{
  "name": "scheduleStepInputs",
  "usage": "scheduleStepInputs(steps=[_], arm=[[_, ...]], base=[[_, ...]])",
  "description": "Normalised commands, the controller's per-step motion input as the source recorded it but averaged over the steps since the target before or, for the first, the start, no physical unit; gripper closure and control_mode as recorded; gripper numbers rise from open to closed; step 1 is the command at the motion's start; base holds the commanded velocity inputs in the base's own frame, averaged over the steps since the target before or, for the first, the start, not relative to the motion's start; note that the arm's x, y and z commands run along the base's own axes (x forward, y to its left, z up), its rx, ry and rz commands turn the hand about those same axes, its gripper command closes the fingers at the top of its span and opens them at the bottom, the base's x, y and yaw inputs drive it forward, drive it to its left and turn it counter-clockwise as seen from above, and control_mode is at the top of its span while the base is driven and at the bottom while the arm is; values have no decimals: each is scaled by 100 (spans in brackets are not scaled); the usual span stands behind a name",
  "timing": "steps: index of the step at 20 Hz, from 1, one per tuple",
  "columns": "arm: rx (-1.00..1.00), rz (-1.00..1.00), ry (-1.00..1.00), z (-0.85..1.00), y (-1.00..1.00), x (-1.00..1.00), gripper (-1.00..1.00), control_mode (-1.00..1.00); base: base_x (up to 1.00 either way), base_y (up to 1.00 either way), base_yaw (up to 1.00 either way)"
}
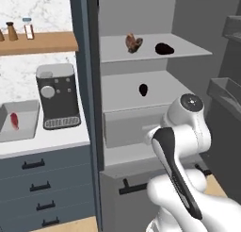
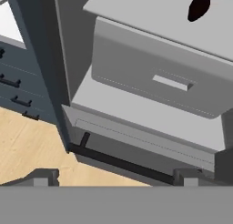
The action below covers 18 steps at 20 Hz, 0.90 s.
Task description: Place one avocado and one steak in each tupperware on the nearby counter, to pack two identical lunches.
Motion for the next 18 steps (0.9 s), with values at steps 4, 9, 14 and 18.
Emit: scheduleStepInputs(steps=[4, 9, 14, 18], arm=[[0, 0, 0, 0, 0, 0, -100, 100], [0, 0, 0, 0, 0, 0, -100, 100], [0, 0, 0, 0, -1, 1, -100, -100], [0, 0, -13, 1, -1, 0, -100, -100]], base=[[74, 1, -1], [75, -1, 0], [33, -6, 0], [0, 0, 0]])
